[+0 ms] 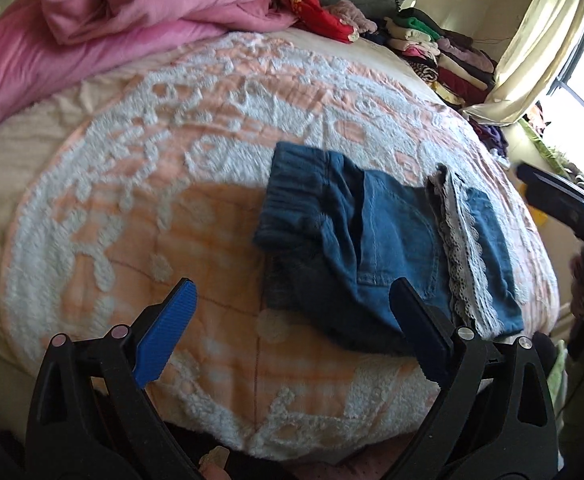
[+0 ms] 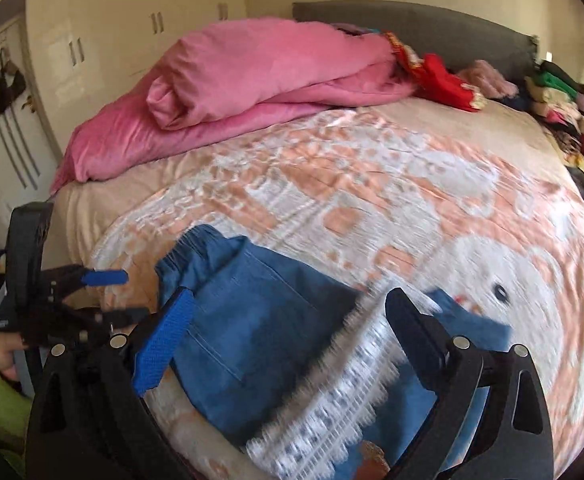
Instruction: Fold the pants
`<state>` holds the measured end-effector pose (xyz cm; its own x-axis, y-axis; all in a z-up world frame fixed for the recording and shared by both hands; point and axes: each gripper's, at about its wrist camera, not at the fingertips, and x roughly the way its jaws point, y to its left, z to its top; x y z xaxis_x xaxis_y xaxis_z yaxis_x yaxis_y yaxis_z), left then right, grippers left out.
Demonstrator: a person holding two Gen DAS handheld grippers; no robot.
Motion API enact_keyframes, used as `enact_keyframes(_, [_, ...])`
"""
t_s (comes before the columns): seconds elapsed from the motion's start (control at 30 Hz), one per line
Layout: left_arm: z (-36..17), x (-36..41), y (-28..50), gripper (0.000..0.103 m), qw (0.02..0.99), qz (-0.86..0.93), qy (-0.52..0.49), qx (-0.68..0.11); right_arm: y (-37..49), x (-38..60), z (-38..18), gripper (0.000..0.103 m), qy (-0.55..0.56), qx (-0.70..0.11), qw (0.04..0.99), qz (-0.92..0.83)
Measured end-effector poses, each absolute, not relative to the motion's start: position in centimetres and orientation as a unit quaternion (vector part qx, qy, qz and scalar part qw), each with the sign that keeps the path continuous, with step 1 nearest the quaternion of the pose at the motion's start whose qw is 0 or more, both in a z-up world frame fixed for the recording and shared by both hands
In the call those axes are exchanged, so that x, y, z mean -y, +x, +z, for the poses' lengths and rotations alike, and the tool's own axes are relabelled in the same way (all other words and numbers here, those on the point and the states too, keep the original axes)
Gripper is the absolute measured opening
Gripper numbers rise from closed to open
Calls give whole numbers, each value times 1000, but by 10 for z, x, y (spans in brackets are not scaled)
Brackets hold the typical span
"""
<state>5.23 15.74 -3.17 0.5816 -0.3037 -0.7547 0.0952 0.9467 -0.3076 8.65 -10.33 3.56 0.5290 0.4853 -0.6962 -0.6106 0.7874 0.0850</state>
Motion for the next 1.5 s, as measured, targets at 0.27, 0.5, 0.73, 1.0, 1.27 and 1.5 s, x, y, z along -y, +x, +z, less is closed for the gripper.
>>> enact_keyframes(0.27, [-54, -146, 53, 41, 858, -139, -159, -469, 123, 36, 14, 96, -123, -405, 829, 365])
enact_keyframes(0.5, [-72, -134, 59, 36, 843, -146, -174, -488, 151, -15, -14, 95, -152, -451, 785, 397])
enact_keyframes(0.73, [-79, -136, 62, 40, 838, -155, -193, -487, 163, -49, -53, 78, -165, -492, 745, 419])
enact_keyframes(1.0, [-76, -128, 64, 55, 834, -167, -212, -480, 161, -14, -36, 33, -74, -482, 746, 454])
enact_keyframes(1.27, [-48, -89, 62, 42, 832, -230, -201, -462, 149, 79, 17, 32, 25, -425, 771, 473])
enact_keyframes(1.5, [-18, -30, 62, 42, 834, -286, -160, -444, 143, 157, 37, 42, 69, -392, 800, 449])
